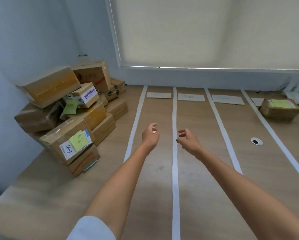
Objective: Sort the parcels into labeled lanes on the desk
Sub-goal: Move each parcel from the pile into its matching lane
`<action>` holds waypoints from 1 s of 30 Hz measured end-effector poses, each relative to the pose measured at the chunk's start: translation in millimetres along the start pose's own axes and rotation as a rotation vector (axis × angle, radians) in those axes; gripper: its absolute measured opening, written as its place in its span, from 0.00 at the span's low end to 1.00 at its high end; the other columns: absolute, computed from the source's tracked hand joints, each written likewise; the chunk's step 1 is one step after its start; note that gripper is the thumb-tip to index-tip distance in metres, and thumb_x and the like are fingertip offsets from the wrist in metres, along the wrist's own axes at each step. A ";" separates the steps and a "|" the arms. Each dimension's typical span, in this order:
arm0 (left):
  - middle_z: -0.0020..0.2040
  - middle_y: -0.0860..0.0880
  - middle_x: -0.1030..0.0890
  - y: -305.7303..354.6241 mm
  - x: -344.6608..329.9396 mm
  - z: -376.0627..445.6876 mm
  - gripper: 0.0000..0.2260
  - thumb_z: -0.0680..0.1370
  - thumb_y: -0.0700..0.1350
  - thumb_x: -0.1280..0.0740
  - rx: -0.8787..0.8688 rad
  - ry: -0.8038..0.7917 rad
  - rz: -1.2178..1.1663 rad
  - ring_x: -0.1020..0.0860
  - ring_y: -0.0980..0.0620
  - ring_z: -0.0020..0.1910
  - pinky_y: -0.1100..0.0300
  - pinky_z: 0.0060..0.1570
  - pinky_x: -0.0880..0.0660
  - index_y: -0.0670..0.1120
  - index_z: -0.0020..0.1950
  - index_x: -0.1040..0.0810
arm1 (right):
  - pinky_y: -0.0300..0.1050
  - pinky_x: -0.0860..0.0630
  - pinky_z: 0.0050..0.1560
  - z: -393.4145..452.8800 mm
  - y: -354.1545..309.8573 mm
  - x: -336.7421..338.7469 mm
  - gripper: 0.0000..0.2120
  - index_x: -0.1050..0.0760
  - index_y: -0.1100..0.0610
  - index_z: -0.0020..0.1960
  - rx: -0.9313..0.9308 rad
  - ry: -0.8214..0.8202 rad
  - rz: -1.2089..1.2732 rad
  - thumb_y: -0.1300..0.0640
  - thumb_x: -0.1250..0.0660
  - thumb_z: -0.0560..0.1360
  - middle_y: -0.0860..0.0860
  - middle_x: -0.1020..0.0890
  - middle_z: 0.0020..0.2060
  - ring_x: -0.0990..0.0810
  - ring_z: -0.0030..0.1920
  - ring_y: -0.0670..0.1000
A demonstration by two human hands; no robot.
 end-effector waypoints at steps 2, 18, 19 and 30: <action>0.62 0.45 0.26 -18.6 36.2 15.9 0.22 0.76 0.37 0.42 0.016 0.001 -0.005 0.26 0.47 0.56 0.60 0.45 0.30 0.48 0.69 0.32 | 0.50 0.26 0.52 7.9 -19.1 -38.5 0.19 0.31 0.59 0.65 0.005 0.008 0.007 0.63 0.37 0.74 0.57 0.26 0.58 0.26 0.53 0.54; 0.64 0.45 0.26 -33.7 319.7 88.1 0.19 0.77 0.36 0.39 -0.164 -0.013 0.179 0.27 0.48 0.61 0.57 0.57 0.29 0.45 0.68 0.30 | 0.51 0.26 0.57 45.1 -230.7 -279.7 0.20 0.33 0.62 0.67 0.025 -0.027 0.106 0.58 0.38 0.77 0.59 0.26 0.61 0.25 0.59 0.57; 0.64 0.44 0.26 -44.3 333.1 89.1 0.18 0.77 0.37 0.39 -0.153 -0.002 0.200 0.27 0.47 0.61 0.56 0.58 0.29 0.45 0.68 0.30 | 0.49 0.27 0.56 46.0 -237.1 -290.5 0.21 0.34 0.62 0.67 0.026 -0.047 0.096 0.57 0.38 0.77 0.58 0.26 0.61 0.26 0.59 0.56; 0.67 0.45 0.29 -186.2 424.4 70.0 0.18 0.81 0.45 0.46 0.024 0.134 0.334 0.27 0.47 0.61 0.56 0.57 0.31 0.45 0.70 0.34 | 0.55 0.31 0.66 65.3 -246.5 -364.8 0.23 0.37 0.63 0.70 -0.048 -0.139 -0.080 0.55 0.43 0.78 0.59 0.30 0.67 0.29 0.65 0.58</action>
Point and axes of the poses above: each hand's wrist, its own z-axis towards the middle knuckle, its own x-axis out of the back of the hand, y = z × x, the point moved 10 cm from there along z, towards the middle knuckle
